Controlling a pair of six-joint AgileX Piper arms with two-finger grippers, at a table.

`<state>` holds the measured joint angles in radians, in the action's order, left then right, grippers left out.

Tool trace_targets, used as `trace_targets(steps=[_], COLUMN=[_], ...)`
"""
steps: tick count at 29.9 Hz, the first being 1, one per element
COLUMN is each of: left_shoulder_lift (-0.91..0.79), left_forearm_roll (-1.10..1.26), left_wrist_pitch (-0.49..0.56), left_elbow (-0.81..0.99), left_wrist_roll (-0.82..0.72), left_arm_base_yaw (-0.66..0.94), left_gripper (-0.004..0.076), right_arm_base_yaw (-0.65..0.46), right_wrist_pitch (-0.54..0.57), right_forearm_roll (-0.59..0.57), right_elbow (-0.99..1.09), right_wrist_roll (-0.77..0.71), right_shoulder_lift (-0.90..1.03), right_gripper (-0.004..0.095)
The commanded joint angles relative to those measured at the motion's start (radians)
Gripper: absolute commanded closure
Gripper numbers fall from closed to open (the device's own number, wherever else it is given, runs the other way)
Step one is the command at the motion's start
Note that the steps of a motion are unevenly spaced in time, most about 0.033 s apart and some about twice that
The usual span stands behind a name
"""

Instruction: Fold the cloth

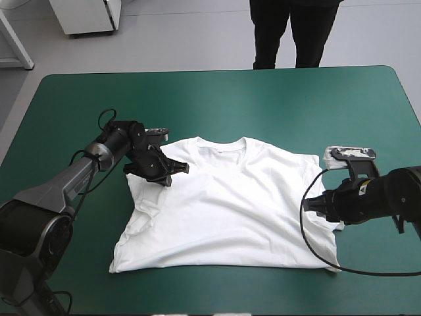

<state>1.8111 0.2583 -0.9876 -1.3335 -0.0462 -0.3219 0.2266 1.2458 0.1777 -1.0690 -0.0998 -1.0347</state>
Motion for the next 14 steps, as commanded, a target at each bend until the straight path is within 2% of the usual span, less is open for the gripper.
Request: trace_targets(steps=[1, 4, 7, 10, 14], left_shoulder_lift=[-0.033, -0.033, -0.037, -0.056, -0.092], left_forearm_roll=[0.035, 0.039, 0.045, 0.044, 0.034], left_wrist_pitch=[0.016, 0.013, -0.007, -0.020, -0.030], left_elbow=[-0.030, -0.030, -0.030, -0.032, -0.058], left_wrist_roll=[0.046, 0.062, 0.062, 0.079, 0.080], left_arm_base_yaw=[-0.005, -0.005, -0.005, -0.005, -0.005], left_gripper=[0.0711, 0.0600, 0.0423, 0.0288, 0.0263], right_arm_base_yaw=[-0.002, -0.002, -0.002, -0.002, -0.002], right_wrist_pitch=[0.003, 0.003, 0.003, 0.003, 0.003], right_forearm_roll=[0.010, 0.010, 0.010, 0.008, 0.004], right_elbow=[-0.037, -0.040, -0.040, -0.040, -0.040], right_wrist_roll=[0.003, 0.003, 0.003, 0.003, 0.001], right_shoulder_lift=[0.017, 0.017, 0.017, 0.017, 0.017], right_gripper=[0.0561, 0.0561, 0.0561, 0.0561, 0.0545])
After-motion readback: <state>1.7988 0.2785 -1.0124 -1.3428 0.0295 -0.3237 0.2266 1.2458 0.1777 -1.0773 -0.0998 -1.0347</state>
